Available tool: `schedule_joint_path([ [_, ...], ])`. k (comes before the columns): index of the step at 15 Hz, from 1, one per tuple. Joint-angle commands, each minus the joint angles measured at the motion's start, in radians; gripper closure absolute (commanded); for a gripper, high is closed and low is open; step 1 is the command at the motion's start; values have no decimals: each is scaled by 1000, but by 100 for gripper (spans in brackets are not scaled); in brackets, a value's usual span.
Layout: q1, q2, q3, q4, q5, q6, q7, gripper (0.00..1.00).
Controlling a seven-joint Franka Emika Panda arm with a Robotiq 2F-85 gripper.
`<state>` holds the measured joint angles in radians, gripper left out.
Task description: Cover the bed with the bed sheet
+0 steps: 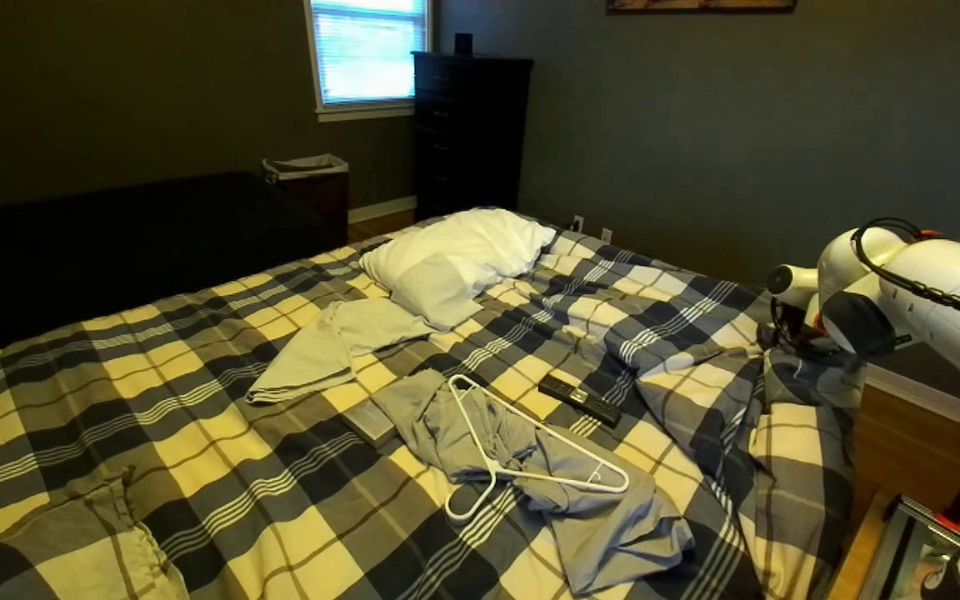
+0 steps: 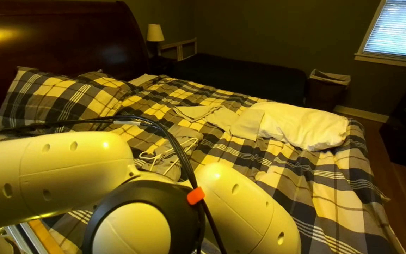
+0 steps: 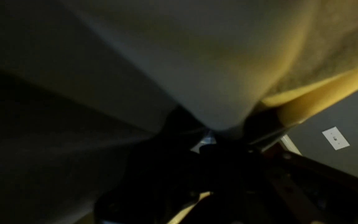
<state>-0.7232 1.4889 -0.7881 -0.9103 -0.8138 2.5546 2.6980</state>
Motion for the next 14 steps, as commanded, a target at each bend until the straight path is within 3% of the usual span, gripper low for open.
schedule_joint_path([
  [1, -110, -2, 46, 114, -105, -143, 34, 100],
  [2, -117, -4, 60, 122, -113, -162, 21, 100],
  [3, -103, -4, 76, 64, -199, -157, 137, 100],
  [4, -130, 44, 56, 167, -116, -190, 69, 100],
  [5, -140, 3, 90, 154, -111, -214, 19, 100],
  [6, -128, -2, 121, 93, -173, -218, 99, 74],
  [8, -155, 3, 178, 132, -142, -275, 54, 67],
  [9, -168, 1, 215, 152, -122, -307, 26, 59],
  [11, -166, 1, 280, 217, 22, -368, -113, 45],
  [14, -147, -39, 344, 258, 99, -409, -182, 20],
])
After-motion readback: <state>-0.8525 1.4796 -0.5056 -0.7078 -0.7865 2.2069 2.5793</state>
